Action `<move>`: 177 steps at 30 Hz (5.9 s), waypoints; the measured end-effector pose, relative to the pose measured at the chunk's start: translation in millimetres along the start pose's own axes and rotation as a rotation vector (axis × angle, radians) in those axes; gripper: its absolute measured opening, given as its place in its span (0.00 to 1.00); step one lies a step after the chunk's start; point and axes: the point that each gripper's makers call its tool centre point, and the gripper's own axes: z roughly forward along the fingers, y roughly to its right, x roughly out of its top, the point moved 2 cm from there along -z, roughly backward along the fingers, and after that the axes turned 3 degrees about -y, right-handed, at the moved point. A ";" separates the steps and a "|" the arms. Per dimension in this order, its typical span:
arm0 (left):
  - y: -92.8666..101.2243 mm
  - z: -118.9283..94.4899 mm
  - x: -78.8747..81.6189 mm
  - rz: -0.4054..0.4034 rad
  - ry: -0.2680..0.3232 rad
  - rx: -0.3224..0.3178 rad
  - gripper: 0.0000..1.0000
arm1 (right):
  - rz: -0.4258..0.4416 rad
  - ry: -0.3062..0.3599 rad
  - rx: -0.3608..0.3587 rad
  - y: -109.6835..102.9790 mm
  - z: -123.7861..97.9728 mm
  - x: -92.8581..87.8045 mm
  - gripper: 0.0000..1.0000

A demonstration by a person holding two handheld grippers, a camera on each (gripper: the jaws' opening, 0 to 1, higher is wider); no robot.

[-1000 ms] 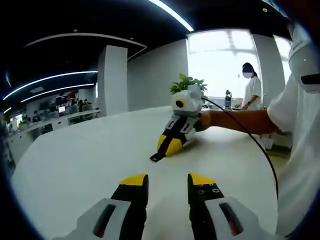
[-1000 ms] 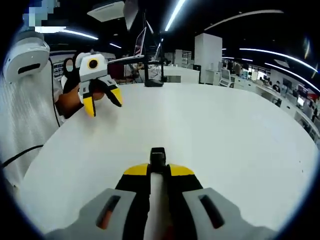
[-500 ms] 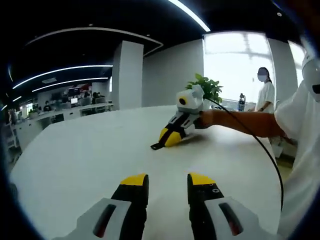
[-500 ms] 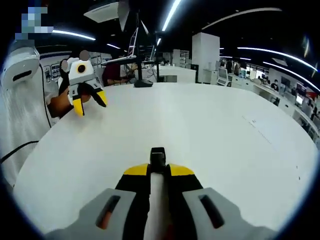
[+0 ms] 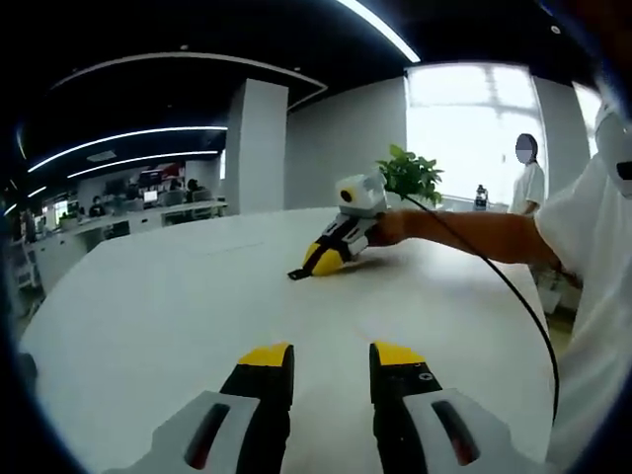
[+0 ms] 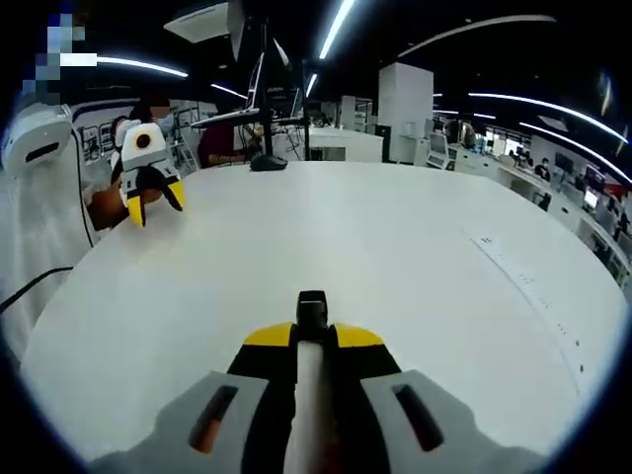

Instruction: Snap the two parts of the plastic buckle together until the buckle closes and remains connected.

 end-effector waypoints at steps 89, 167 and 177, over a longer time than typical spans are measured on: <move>-27.0 26.8 21.1 -0.039 0.048 0.039 0.28 | 0.425 0.034 -0.596 -88.0 -67.6 -14.0 0.29; -10.6 -36.3 -7.8 -0.070 0.040 0.195 0.29 | 0.507 0.079 -0.912 -229.4 -113.6 -28.0 0.32; -12.8 -36.4 -9.1 -0.066 0.031 0.205 0.29 | 0.495 0.076 -0.923 -226.7 -113.4 -26.6 0.32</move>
